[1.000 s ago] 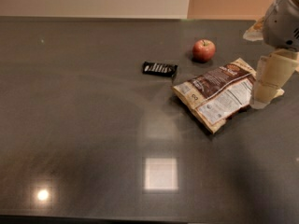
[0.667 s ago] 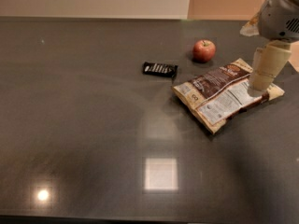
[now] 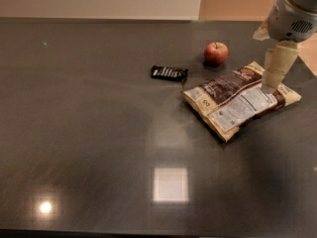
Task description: Pick brown chip bag
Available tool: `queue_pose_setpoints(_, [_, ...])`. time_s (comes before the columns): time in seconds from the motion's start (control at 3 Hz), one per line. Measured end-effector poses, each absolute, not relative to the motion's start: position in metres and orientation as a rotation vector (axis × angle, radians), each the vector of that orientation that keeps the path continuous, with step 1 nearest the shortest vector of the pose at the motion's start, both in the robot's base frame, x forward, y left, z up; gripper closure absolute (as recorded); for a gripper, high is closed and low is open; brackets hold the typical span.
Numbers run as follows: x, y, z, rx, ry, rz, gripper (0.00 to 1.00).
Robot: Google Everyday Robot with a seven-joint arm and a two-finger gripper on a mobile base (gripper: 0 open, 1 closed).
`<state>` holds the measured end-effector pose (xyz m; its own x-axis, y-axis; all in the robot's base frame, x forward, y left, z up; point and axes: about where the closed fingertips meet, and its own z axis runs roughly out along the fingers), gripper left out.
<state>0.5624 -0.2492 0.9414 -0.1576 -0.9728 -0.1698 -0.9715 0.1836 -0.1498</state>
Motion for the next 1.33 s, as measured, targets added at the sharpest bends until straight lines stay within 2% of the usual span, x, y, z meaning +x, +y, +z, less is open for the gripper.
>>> queue_pose_setpoints(1.33, [0.577, -0.251, 0.859, -1.99, 2.206, 0.183, 0.0])
